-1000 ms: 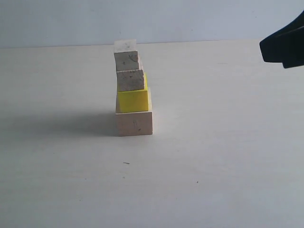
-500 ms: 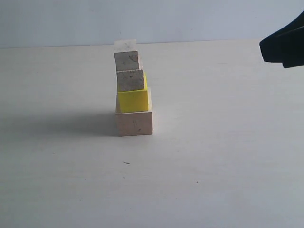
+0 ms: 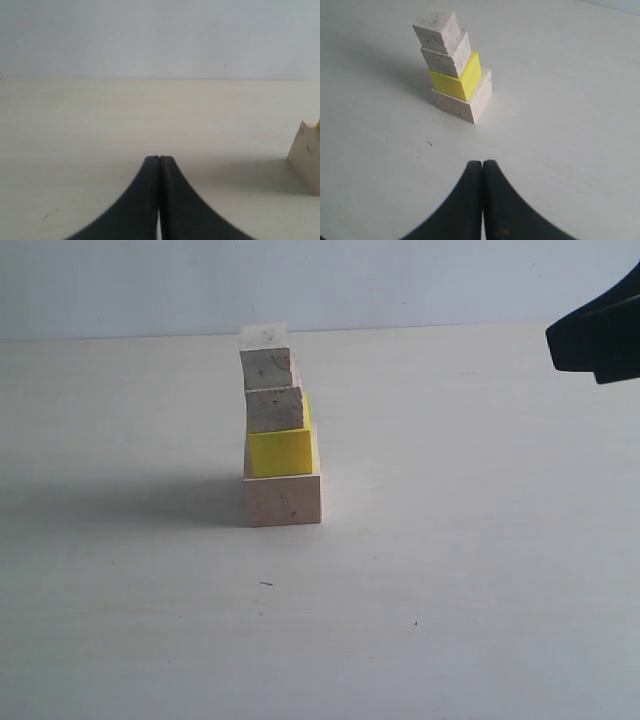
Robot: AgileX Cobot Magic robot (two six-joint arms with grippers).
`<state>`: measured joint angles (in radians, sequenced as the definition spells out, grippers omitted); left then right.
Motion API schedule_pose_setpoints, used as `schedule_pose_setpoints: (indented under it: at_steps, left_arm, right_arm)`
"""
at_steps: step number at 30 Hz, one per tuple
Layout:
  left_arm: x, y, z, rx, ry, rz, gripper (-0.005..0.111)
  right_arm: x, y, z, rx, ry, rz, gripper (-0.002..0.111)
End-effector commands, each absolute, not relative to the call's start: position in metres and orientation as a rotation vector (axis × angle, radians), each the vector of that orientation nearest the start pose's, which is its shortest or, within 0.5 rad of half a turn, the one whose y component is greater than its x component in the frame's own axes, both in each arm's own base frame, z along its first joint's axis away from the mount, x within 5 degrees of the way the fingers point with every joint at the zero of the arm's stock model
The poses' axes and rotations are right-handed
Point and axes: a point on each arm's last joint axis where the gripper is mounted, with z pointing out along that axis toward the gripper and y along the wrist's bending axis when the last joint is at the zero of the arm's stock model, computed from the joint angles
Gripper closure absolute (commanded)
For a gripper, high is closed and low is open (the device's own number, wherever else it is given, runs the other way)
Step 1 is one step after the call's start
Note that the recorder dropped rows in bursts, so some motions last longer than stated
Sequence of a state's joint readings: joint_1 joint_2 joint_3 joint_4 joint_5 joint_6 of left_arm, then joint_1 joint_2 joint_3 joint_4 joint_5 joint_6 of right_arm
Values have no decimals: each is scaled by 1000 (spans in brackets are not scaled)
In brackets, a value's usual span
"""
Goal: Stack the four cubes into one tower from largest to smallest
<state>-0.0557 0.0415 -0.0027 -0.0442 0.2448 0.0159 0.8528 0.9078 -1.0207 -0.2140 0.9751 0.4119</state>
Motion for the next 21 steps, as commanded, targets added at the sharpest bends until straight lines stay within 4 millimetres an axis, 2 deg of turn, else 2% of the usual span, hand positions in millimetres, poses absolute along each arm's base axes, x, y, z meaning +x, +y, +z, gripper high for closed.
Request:
schedule_pose_setpoints:
  at_steps: [1,8,14,21]
  left_arm:
    - [56,-5,184,49,1816,-74,107]
    - [54,-5,183,40,1823,-76,107]
    - [53,0,181,80,1841,54,107]
    - [53,2,180,27,1847,63,107]
  right_arm:
    - [119,111,379,-565,2267,364,108]
    - [119,111,379,-565,2267,364,108]
    - [119,111,379,-565,2267,364,108]
    - [119,111,379,-565,2267,364,108]
